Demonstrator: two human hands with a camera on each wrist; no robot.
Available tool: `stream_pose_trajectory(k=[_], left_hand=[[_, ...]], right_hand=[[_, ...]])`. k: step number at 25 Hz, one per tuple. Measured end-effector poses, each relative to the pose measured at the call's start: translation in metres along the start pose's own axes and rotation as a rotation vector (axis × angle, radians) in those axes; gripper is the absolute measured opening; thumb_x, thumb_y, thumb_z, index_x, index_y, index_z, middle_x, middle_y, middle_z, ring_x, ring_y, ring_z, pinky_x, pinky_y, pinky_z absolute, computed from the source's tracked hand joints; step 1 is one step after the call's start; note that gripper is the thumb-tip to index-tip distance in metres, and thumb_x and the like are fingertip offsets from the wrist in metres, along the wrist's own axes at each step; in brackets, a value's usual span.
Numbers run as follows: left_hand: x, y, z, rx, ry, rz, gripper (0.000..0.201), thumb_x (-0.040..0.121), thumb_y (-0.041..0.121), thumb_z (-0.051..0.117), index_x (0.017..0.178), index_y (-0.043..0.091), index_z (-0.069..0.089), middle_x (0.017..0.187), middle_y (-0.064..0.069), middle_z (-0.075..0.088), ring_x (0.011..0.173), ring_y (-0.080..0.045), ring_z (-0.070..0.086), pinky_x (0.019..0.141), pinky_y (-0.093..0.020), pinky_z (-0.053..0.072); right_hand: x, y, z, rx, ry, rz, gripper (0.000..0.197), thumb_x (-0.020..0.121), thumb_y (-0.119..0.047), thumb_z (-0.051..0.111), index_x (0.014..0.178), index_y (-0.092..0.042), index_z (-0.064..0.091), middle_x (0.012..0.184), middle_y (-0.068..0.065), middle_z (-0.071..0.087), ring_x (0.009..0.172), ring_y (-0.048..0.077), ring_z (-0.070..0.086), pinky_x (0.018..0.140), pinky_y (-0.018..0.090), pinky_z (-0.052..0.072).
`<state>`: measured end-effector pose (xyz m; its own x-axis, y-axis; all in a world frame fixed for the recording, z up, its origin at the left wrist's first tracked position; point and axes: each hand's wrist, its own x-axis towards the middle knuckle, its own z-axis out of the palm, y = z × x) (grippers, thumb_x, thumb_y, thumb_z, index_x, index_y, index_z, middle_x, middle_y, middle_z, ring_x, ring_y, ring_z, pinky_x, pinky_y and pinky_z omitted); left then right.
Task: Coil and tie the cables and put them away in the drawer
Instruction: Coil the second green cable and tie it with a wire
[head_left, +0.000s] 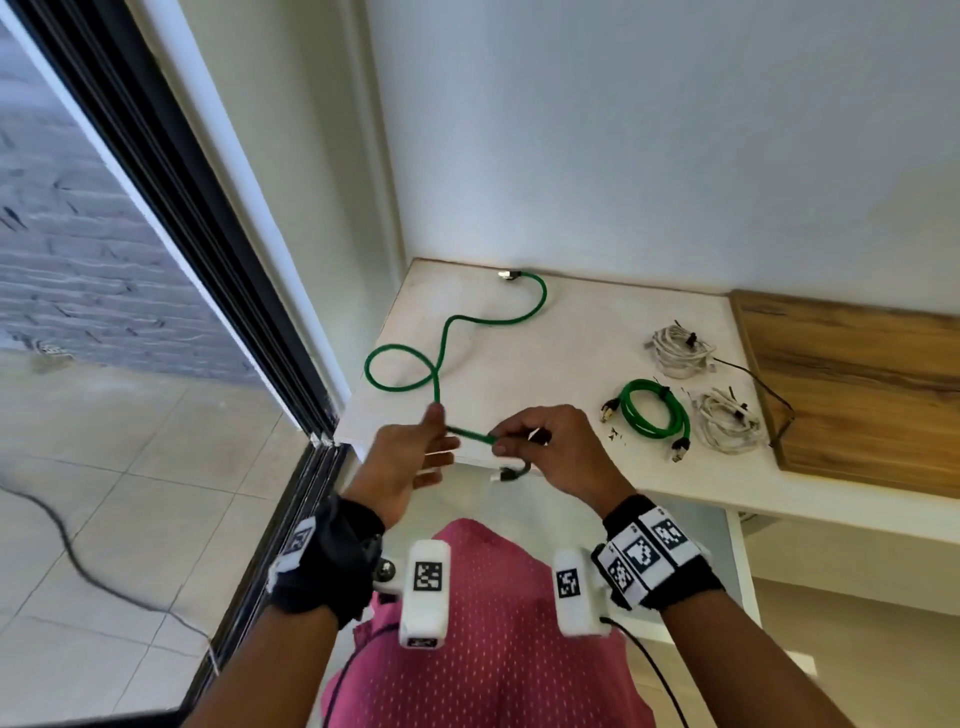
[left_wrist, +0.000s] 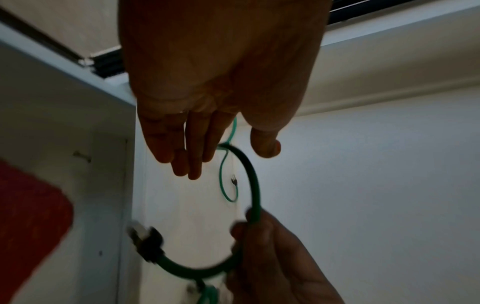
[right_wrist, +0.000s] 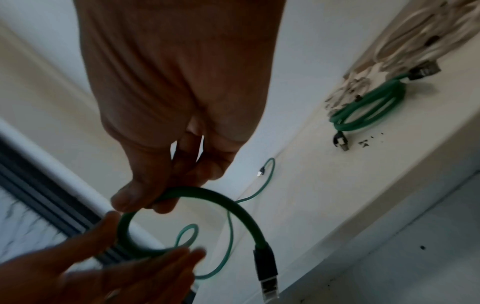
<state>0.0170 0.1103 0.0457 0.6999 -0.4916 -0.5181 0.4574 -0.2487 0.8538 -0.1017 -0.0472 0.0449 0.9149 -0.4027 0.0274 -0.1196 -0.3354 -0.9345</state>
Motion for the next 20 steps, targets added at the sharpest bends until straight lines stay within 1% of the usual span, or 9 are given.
stream_pose_trajectory(k=[3, 6, 8, 11, 13, 15, 16, 18, 20], left_hand=[[-0.022, 0.003, 0.020, -0.121, 0.000, 0.023, 0.024, 0.094, 0.020, 0.059, 0.105, 0.001, 0.065, 0.079, -0.008, 0.072, 0.072, -0.021, 0.066, 0.080, -0.039, 0.050], [-0.063, 0.017, 0.019, -0.060, -0.017, 0.138, 0.024, 0.099, 0.016, 0.050, 0.110, 0.000, 0.065, 0.063, -0.008, 0.056, 0.048, -0.017, 0.051, 0.059, -0.032, 0.051], [-0.093, 0.028, 0.015, 0.044, -0.057, 0.221, 0.028, 0.101, 0.021, 0.046, 0.107, 0.004, 0.067, 0.058, -0.003, 0.045, 0.044, -0.012, 0.034, 0.046, -0.025, 0.037], [-0.137, 0.043, 0.015, 0.118, -0.130, 0.314, 0.032, 0.101, 0.028, 0.045, 0.102, 0.008, 0.070, 0.054, 0.003, 0.036, 0.046, -0.010, 0.024, 0.042, -0.022, 0.022], [-0.162, 0.052, 0.015, 0.083, -0.176, 0.357, 0.028, 0.099, 0.026, 0.050, 0.099, 0.007, 0.071, 0.054, 0.002, 0.034, 0.047, -0.011, 0.023, 0.042, -0.021, 0.019], [-0.180, 0.060, 0.012, 0.005, -0.236, 0.356, 0.024, 0.097, 0.020, 0.054, 0.097, 0.005, 0.071, 0.054, 0.002, 0.032, 0.047, -0.010, 0.021, 0.042, -0.021, 0.016], [-0.189, 0.062, 0.009, -0.050, -0.275, 0.349, 0.022, 0.096, 0.018, 0.055, 0.096, 0.003, 0.071, 0.053, 0.002, 0.031, 0.046, -0.009, 0.021, 0.042, -0.021, 0.015], [-0.204, 0.066, -0.001, -0.187, -0.359, 0.359, 0.020, 0.093, 0.015, 0.054, 0.092, 0.003, 0.070, 0.050, 0.004, 0.030, 0.042, -0.007, 0.022, 0.041, -0.019, 0.016], [-0.218, 0.071, -0.009, -0.311, -0.455, 0.393, 0.022, 0.091, 0.020, 0.051, 0.092, 0.003, 0.066, 0.047, 0.007, 0.030, 0.038, -0.005, 0.024, 0.040, -0.019, 0.018]], right_hand=[[-0.026, -0.016, 0.004, -0.017, -0.139, -0.010, 0.016, 0.075, -0.011, 0.078, 0.091, -0.014, 0.077, 0.080, -0.006, 0.073, 0.068, 0.004, 0.064, 0.070, 0.020, 0.051], [-0.047, -0.031, -0.017, 0.035, 0.067, -0.044, 0.025, 0.080, -0.007, 0.074, 0.098, -0.023, 0.072, 0.086, -0.006, 0.074, 0.074, 0.007, 0.067, 0.074, 0.029, 0.052], [-0.053, -0.052, -0.034, 0.040, 0.188, -0.125, 0.042, 0.079, 0.002, 0.072, 0.112, -0.025, 0.065, 0.099, -0.004, 0.071, 0.078, 0.006, 0.064, 0.074, 0.028, 0.053], [-0.057, -0.091, -0.039, -0.112, 0.125, -0.275, 0.065, 0.077, 0.004, 0.073, 0.129, -0.028, 0.053, 0.122, -0.007, 0.060, 0.091, 0.006, 0.058, 0.074, 0.017, 0.052], [-0.057, -0.111, -0.030, -0.277, 0.088, -0.386, 0.053, 0.077, -0.001, 0.075, 0.124, -0.022, 0.061, 0.125, -0.003, 0.057, 0.100, 0.009, 0.056, 0.075, 0.015, 0.051], [-0.056, -0.121, -0.021, -0.385, 0.186, -0.525, 0.027, 0.078, -0.002, 0.072, 0.104, -0.011, 0.072, 0.114, 0.006, 0.066, 0.100, 0.020, 0.060, 0.081, 0.017, 0.047], [-0.057, -0.122, -0.020, -0.379, 0.264, -0.557, 0.020, 0.079, -0.001, 0.071, 0.097, -0.009, 0.073, 0.107, 0.007, 0.070, 0.097, 0.023, 0.062, 0.083, 0.017, 0.045], [-0.056, -0.121, -0.027, -0.312, 0.427, -0.508, 0.015, 0.084, -0.011, 0.067, 0.098, -0.014, 0.074, 0.101, 0.004, 0.073, 0.094, 0.020, 0.063, 0.086, 0.019, 0.044], [-0.053, -0.116, -0.039, -0.301, 0.516, -0.334, 0.017, 0.091, -0.034, 0.059, 0.100, -0.028, 0.071, 0.096, 0.000, 0.073, 0.093, 0.017, 0.063, 0.089, 0.036, 0.048]])
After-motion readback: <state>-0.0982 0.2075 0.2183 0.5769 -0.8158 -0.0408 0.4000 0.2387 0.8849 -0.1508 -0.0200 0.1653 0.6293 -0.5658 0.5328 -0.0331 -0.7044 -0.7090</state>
